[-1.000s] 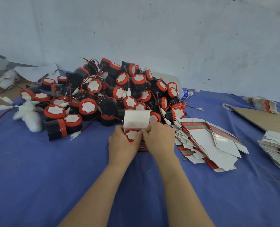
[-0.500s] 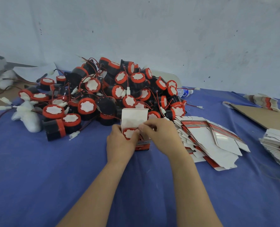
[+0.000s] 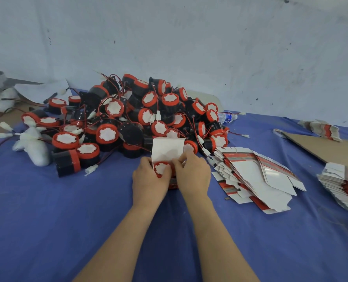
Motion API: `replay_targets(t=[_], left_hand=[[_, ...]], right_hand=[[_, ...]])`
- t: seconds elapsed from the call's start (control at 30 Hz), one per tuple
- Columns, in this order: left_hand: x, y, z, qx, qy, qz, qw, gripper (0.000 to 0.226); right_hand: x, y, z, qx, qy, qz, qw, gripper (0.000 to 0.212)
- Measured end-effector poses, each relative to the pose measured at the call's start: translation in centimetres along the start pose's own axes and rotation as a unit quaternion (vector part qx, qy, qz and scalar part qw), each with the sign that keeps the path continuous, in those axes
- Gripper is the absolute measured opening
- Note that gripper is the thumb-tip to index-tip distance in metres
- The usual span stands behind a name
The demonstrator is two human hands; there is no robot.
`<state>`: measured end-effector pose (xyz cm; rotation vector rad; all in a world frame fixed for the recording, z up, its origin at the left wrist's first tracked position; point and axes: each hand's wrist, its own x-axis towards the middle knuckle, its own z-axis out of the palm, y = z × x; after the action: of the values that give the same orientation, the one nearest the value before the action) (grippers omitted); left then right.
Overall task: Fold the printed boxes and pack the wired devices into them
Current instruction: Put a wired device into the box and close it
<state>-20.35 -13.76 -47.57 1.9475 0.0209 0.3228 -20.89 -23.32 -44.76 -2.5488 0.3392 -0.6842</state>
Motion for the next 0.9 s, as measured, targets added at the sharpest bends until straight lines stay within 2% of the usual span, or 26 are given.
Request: replay_targets(t=[0.13,0.3,0.4,0.57,0.63,0.77,0.9], left_hand=[[0.0,0.0,0.0,0.002,-0.005,-0.001,1.0,0.029],[0.0,-0.1,-0.1,-0.003,-0.009,0.001,1.0,0.029],[-0.1,0.1,-0.1,-0.003,-0.009,0.006,1.0,0.028],[-0.3,0.1,-0.1,0.001,-0.008,0.007,1.0,0.027],[-0.3,0.1,-0.1,0.004,-0.006,0.01,1.0,0.027],[-0.2,0.1,0.1,0.095,0.028,0.022,0.995,0.035],[-0.2,0.1,0.0,0.095,0.031,0.01,0.995,0.04]], right_hand=[[0.3,0.4,-0.4,-0.037,-0.048,-0.017,0.998,0.035],[1.1,2.0,-1.6,-0.009,-0.141,-0.012,0.99,0.025],[0.9,1.7,-1.3,0.069,-0.112,0.056,0.99,0.023],[0.8,1.3,-0.9,0.191,-0.087,0.16,0.964,0.066],[0.8,1.4,-0.6,0.233,-0.088,0.188,0.95,0.065],[0.6,1.3,-0.1,0.222,-0.06,0.148,0.962,0.041],[0.5,1.2,-0.4,0.184,-0.086,0.072,0.977,0.045]])
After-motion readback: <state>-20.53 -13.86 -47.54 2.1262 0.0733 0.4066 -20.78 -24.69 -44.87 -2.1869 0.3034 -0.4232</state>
